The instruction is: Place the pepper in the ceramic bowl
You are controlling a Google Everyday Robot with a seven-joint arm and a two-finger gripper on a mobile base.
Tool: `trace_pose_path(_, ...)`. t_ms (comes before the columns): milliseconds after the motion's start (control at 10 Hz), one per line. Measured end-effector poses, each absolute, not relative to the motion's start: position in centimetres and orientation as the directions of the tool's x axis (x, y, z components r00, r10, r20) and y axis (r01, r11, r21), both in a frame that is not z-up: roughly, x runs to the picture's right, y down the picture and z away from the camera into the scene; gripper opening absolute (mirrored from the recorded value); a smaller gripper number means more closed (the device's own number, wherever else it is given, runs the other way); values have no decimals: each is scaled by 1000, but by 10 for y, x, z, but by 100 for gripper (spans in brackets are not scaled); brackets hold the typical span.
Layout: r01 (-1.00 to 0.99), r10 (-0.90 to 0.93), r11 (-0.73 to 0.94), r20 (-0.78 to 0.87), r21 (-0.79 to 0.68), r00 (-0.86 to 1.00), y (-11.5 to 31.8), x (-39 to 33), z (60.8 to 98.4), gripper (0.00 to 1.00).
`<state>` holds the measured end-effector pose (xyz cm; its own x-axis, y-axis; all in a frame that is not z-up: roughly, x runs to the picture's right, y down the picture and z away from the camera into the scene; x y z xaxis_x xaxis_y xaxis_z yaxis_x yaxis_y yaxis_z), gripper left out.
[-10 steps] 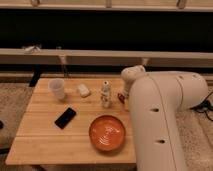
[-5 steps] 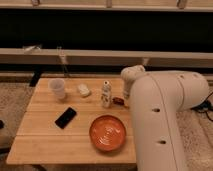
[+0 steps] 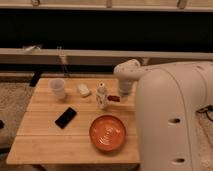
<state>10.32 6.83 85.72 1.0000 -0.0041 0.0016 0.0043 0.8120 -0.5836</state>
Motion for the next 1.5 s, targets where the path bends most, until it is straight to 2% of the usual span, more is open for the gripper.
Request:
trace_pose_path(500,34,-48,807,-9,-590,999,95,102,808,0)
trace_pose_path(1100,96,-78,790,57,-606,995,134,68,742,1)
trace_pose_path(1500,164,-104,761,132,-628,986,156,45,714,38)
